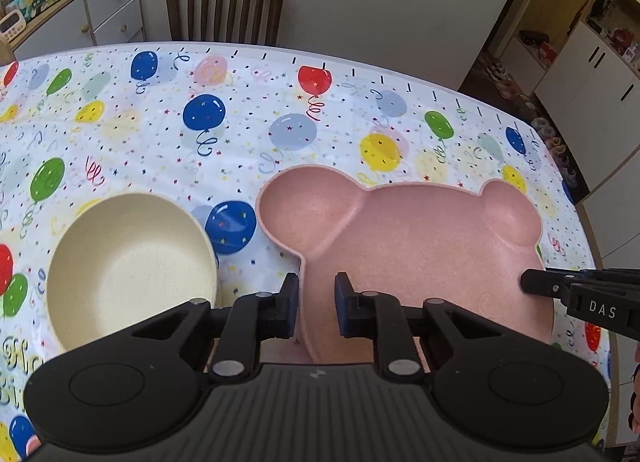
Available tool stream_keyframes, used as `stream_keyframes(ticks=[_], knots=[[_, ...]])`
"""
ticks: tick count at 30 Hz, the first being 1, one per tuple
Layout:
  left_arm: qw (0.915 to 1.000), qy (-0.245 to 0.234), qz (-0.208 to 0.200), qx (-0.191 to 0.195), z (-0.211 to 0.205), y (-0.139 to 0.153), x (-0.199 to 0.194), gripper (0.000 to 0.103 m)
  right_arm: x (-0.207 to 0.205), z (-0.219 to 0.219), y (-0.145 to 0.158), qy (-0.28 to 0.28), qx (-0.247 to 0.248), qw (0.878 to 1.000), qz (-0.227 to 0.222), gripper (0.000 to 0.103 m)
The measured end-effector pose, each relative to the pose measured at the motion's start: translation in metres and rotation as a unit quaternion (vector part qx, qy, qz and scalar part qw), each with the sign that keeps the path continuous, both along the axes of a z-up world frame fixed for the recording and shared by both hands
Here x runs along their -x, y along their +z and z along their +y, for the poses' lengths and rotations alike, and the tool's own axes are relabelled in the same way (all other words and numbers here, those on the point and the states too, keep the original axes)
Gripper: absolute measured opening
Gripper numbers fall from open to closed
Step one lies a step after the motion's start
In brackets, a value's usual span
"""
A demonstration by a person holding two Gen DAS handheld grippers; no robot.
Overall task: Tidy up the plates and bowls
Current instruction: 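Grasp the pink bear-shaped plate rim with both grippers, then lift the bear-shaped plate with both grippers and lower it onto the white plates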
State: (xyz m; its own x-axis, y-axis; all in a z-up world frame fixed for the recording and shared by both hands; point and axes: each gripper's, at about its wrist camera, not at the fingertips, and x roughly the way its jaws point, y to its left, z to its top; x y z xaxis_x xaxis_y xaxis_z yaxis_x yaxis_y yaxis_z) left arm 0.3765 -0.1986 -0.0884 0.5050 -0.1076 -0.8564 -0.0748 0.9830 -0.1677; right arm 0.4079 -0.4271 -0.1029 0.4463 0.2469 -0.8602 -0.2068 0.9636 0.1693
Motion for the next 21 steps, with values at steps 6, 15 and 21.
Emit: stream_keyframes(ticks=[6, 15, 21], knots=[[0.9999, -0.004, 0.002, 0.016, 0.006, 0.025, 0.039, 0.018, 0.033, -0.003, 0.026, 0.024, -0.003, 1.000, 0.001, 0.008], [0.9997, 0.012, -0.002, 0.022, 0.037, 0.058, 0.130, 0.018, 0.108, 0.021, 0.064, 0.071, -0.009, 0.997, 0.001, 0.008], [0.9992, 0.034, -0.002, 0.022, 0.068, 0.070, 0.202, 0.018, 0.166, 0.055, 0.073, 0.101, -0.005, 0.995, 0.000, 0.008]])
